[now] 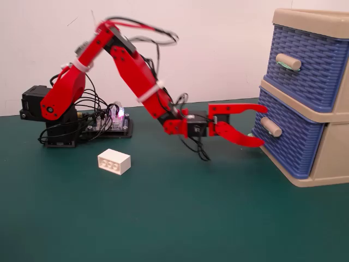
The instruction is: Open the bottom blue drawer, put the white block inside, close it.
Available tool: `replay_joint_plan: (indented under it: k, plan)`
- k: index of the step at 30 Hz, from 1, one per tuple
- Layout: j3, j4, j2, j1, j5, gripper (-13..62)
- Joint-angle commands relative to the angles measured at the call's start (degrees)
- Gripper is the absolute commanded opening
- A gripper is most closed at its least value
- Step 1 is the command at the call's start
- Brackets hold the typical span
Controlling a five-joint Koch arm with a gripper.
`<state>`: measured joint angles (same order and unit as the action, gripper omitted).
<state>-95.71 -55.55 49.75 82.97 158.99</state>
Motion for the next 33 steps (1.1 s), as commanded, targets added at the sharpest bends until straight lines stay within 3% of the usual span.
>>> replay_joint_plan:
  k: [1,5,11,16,24,33]
  plan:
    - [3.52,-4.39,0.88,0.79,1.14,31.5]
    - [7.82,1.05,0.18,1.14,1.05,26.7]
    - [13.45,7.65,-2.11,1.23,0.88,11.5]
    - [13.71,12.39,-2.29,1.23,0.88,-8.3]
    - [9.76,14.15,0.97,1.05,0.97,-8.2]
    - [-19.51,14.06,22.41,-0.18,2.90,-8.2]
